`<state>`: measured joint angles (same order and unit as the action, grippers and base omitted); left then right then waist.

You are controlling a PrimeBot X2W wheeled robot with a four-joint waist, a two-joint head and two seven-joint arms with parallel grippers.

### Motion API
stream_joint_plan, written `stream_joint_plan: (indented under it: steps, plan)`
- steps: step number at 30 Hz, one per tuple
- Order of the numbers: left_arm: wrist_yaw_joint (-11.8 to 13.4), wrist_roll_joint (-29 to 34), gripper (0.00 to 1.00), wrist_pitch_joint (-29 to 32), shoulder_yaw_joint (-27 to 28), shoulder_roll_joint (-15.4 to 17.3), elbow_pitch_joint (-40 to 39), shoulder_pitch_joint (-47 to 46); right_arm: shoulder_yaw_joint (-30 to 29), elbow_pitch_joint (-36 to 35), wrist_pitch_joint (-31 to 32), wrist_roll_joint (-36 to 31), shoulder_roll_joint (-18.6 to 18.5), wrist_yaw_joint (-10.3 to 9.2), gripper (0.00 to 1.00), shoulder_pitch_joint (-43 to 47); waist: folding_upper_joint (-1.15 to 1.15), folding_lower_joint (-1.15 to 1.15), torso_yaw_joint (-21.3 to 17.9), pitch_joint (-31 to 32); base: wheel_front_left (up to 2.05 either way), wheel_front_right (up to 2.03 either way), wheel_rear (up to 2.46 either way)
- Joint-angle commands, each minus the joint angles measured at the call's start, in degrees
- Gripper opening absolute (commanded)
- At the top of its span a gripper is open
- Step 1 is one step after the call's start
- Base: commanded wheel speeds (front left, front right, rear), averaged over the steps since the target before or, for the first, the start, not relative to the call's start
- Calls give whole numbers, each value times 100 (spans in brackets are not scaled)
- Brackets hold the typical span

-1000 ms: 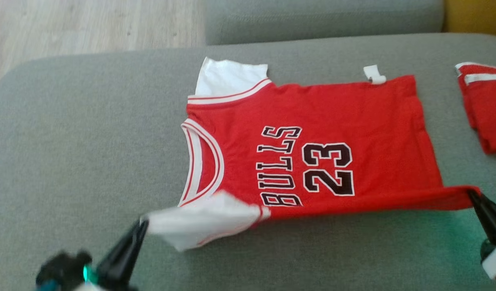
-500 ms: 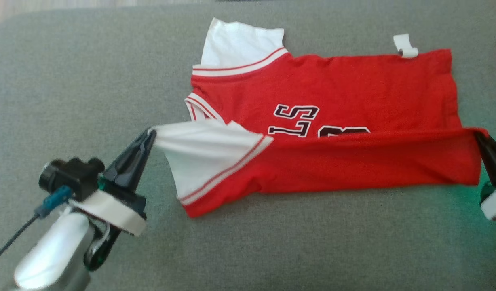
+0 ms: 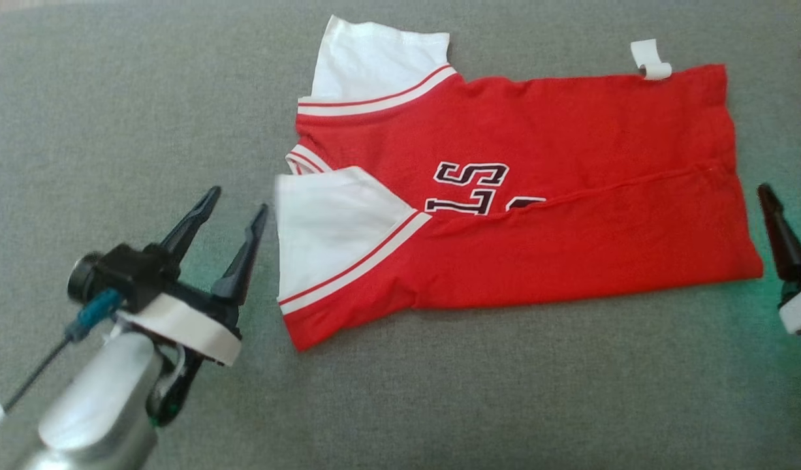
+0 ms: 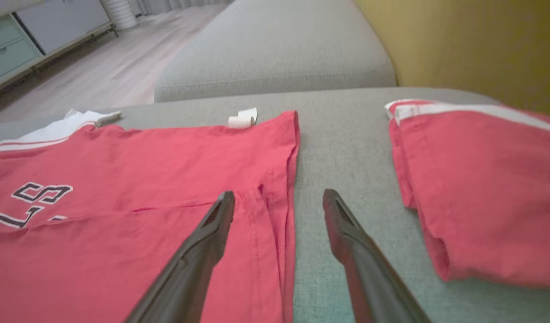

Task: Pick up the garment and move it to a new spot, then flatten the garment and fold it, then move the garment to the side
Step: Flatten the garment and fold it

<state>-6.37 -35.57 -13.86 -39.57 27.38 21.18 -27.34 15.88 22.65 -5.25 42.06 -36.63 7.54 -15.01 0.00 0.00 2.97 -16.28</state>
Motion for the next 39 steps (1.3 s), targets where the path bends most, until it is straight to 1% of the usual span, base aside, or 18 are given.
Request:
stream_joint_plan:
  steps: [1, 4, 8, 9, 13, 14, 15, 16, 21, 25, 26, 27, 28, 30, 35, 39]
  plan:
    - [129, -99, 100, -83, 334, 95, -210, 121, -78, -150, -170, -73, -151, -5, 100, 44, 0, 0, -25, 77, 0, 0, 0]
    - [364, -365, 100, -96, 462, -101, -446, 685, -237, -235, -371, -199, -61, -5, 100, 184, 0, 0, -57, 199, 0, 0, 0]
    - [648, -729, 100, -102, 540, -430, -734, 1433, -427, -400, -487, -332, 184, -5, 100, 393, 0, 0, -89, 342, 0, 0, 0]
    - [648, -729, 100, -102, 540, -430, -734, 1433, -427, -400, -487, -332, 184, -5, 100, 393, 0, 0, -89, 342, 0, 0, 0]
    - [871, -883, 100, -1, 432, -646, -785, 1858, -564, -564, -463, -438, 420, -5, 100, 556, 0, 0, -102, 411, 0, 0, 0]
    - [939, -896, 100, 58, 410, -678, -739, 1896, -588, -600, -445, -464, 471, -5, 100, 582, 0, 0, -108, 418, 0, 0, 0]
    - [1121, -820, 100, 190, 349, -700, -601, 1887, -630, -660, -402, -516, 552, -5, 100, 618, 0, 0, -121, 417, 0, 0, 0]
    - [1173, -777, 100, 254, 306, -714, -532, 1855, -653, -685, -382, -535, 584, -5, 100, 631, 0, 0, -124, 410, 0, 0, 0]
    - [1197, -722, 100, 560, 125, -805, -190, 1668, -741, -761, -298, -607, 708, -5, 100, 660, 0, 0, -165, 361, 0, 0, 0]
    - [1218, -672, 99, 835, -37, -817, -3, 1607, -764, -763, -212, -660, 747, -5, 100, 650, 0, 0, -202, 318, 0, 0, 0]
    - [1203, -661, 80, 877, -72, -812, 15, 1597, -767, -746, -180, -687, 748, -5, 100, 645, 0, 0, -205, 308, 0, 0, 0]
    - [1171, -642, 36, 908, -114, -804, 17, 1585, -776, -714, -140, -716, 756, -5, 100, 639, 0, 0, -207, 298, 0, 0, 0]
    - [1129, -637, 0, 947, -156, -795, 13, 1581, -788, -669, -80, -726, 778, -5, 100, 632, 0, 0, -207, 290, 0, 0, 0]
    - [1070, -645, 0, 962, -185, -782, -16, 1570, -856, -557, 14, -783, 837, -5, 100, 599, 0, 0, -197, 284, 0, 0, 0]
    - [1077, -617, 0, 861, -136, -710, -164, 1509, -1191, -85, 189, -1115, 1140, -5, 100, 448, 0, 0, -123, 295, 0, 0, 0]
    - [1049, -593, 0, 874, -149, -658, -249, 1439, -1276, 223, 492, -1326, 1332, -5, 100, 395, 0, 0, -29, 293, 0, 0, 0]
